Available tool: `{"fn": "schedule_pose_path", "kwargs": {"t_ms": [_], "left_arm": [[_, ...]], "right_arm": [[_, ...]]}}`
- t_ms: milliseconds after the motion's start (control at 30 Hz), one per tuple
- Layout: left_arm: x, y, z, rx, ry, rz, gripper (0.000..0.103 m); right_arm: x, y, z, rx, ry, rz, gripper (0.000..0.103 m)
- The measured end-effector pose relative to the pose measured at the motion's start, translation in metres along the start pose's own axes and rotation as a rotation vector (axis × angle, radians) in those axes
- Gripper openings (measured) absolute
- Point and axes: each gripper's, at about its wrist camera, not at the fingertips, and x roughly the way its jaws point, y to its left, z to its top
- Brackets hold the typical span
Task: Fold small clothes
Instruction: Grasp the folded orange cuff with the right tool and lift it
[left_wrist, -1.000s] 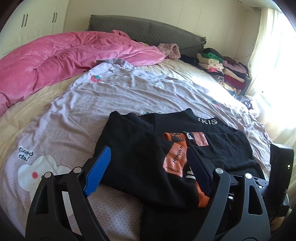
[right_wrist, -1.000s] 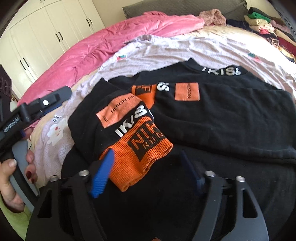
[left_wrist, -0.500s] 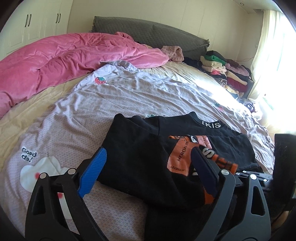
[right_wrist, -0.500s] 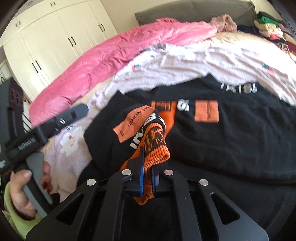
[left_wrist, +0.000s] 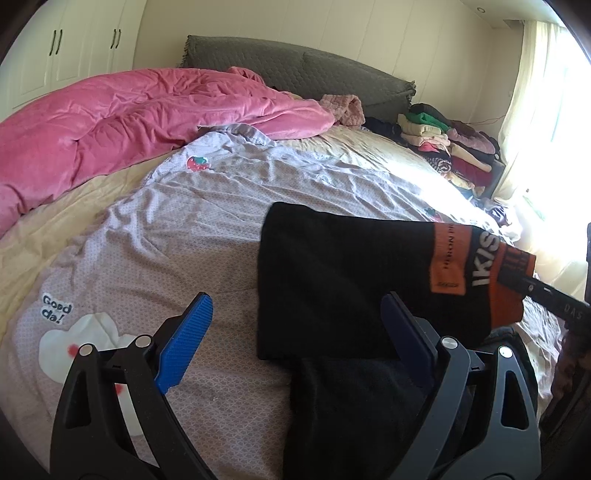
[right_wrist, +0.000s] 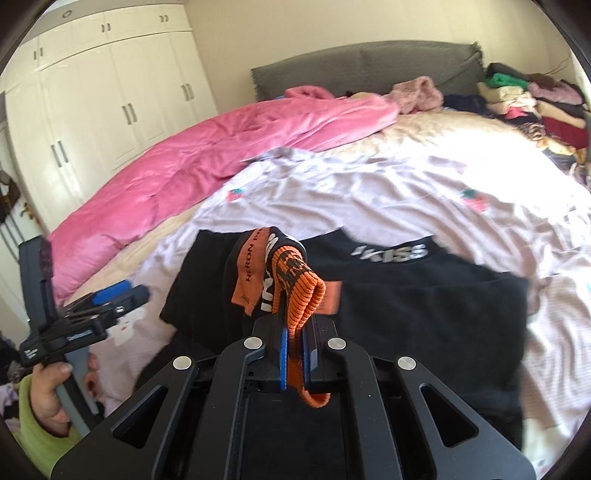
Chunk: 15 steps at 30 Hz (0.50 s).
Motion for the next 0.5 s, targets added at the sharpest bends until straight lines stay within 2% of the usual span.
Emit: {"fn": "schedule_pose_path", "kwargs": {"t_ms": [200,500], "left_arm": [[0.002,-0.01,-0.004,0.015,0.001,-0.003,0.085],[0.011,-0.025,-0.011,0.065,0.031,0.006,0.085]], "right_arm": [[-0.014,-0.038,0.002,0.015,-0.003,-0.098,0.005],[-0.013,-0.07,-0.002,0.028,0.003,-0.192,0.005]]}}
